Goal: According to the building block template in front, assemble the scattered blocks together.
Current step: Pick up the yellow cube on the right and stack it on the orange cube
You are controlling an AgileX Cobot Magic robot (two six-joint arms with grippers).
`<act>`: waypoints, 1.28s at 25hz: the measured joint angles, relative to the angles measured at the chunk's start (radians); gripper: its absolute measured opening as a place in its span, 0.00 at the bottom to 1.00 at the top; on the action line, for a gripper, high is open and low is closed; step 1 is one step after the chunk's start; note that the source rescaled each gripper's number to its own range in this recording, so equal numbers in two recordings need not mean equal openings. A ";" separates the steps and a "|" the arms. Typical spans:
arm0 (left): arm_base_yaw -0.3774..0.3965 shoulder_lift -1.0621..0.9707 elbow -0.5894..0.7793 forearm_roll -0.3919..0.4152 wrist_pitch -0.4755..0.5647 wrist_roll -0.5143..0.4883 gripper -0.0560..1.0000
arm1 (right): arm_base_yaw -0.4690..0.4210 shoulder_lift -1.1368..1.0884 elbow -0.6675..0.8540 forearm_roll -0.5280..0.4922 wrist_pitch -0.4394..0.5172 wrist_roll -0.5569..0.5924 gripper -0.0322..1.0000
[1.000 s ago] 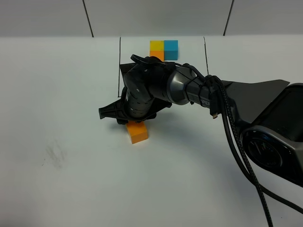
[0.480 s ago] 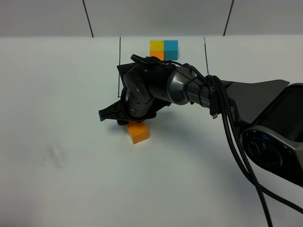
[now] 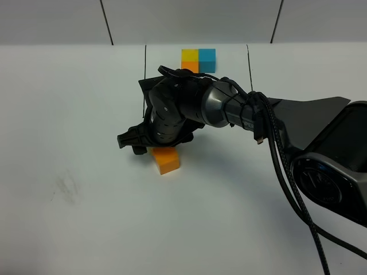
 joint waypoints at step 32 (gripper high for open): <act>0.000 0.000 0.000 0.000 0.000 0.000 0.06 | -0.003 0.006 -0.377 -0.234 0.362 -0.175 0.06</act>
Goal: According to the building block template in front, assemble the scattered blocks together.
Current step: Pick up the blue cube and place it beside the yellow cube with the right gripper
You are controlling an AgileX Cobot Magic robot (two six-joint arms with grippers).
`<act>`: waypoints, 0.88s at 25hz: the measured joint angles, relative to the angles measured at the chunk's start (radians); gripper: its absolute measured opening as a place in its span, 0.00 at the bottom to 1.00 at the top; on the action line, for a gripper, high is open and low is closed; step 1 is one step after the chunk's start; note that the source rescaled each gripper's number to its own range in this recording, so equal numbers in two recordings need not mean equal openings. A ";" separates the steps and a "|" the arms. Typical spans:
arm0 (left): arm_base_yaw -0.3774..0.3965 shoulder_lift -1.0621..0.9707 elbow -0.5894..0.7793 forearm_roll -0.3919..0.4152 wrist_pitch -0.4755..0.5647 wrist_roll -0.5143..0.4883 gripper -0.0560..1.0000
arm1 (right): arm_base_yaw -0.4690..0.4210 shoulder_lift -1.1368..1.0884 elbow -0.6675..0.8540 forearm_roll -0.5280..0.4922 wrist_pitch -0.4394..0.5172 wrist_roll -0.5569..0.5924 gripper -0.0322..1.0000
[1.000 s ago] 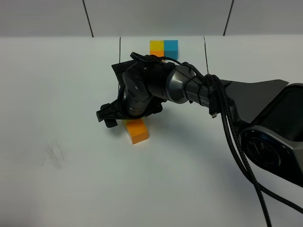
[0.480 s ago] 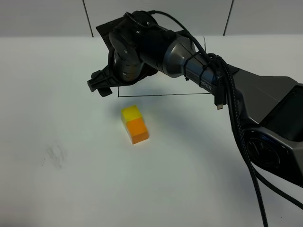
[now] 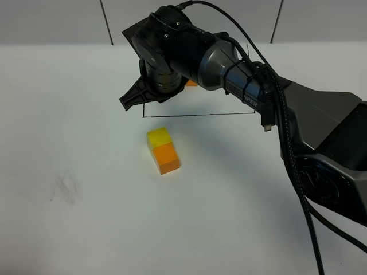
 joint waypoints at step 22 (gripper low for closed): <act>0.000 0.000 0.000 0.000 0.000 0.002 0.06 | -0.185 -0.054 -0.001 -0.026 0.132 -0.061 0.03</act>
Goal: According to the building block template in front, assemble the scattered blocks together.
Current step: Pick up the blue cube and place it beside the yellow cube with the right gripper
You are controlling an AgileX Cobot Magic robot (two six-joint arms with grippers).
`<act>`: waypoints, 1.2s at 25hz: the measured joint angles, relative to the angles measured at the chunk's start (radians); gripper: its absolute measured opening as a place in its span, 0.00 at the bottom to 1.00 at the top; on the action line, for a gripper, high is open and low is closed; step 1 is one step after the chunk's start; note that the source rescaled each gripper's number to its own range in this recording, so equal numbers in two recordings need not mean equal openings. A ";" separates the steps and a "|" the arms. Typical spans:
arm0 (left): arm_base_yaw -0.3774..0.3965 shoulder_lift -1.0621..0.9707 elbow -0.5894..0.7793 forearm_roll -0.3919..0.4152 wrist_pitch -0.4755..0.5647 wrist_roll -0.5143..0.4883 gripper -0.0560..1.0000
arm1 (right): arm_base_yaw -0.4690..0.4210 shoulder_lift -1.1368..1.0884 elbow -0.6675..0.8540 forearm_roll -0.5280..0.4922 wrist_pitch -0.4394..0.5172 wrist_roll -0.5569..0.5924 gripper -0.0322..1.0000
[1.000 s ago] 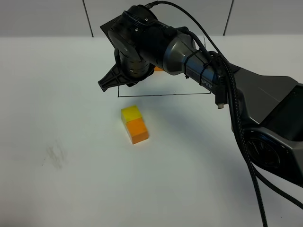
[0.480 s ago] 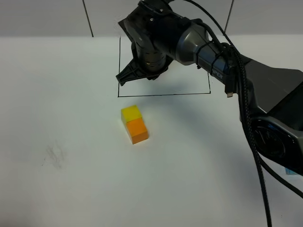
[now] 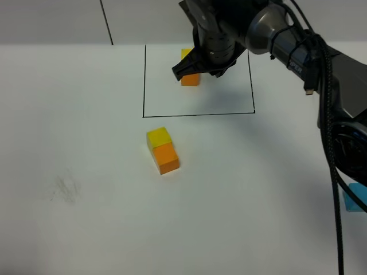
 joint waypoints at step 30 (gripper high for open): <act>0.000 0.000 0.000 0.000 0.000 -0.001 0.06 | -0.301 -0.110 0.031 0.001 0.006 -0.113 0.03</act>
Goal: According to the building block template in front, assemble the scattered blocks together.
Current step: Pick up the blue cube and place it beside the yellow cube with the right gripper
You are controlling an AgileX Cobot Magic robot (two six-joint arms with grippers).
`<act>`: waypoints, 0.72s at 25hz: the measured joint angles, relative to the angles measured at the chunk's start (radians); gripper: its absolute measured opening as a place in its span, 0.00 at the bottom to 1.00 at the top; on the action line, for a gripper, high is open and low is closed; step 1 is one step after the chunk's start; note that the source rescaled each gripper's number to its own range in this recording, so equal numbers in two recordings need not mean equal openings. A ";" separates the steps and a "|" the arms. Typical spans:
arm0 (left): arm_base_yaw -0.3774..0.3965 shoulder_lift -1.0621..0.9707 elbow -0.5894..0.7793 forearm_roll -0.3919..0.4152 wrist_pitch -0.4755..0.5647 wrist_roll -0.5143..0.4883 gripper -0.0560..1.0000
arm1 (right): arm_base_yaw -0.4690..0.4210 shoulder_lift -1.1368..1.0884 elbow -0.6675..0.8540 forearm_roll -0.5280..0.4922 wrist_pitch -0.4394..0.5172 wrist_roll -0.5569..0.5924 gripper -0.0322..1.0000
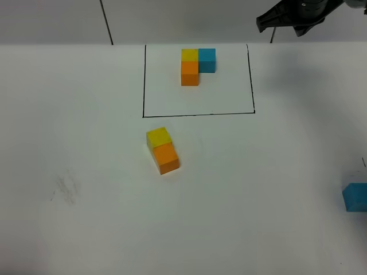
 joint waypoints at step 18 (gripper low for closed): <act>0.000 0.000 0.000 0.000 0.000 0.000 0.06 | -0.164 -0.301 0.551 0.000 -0.064 0.039 0.03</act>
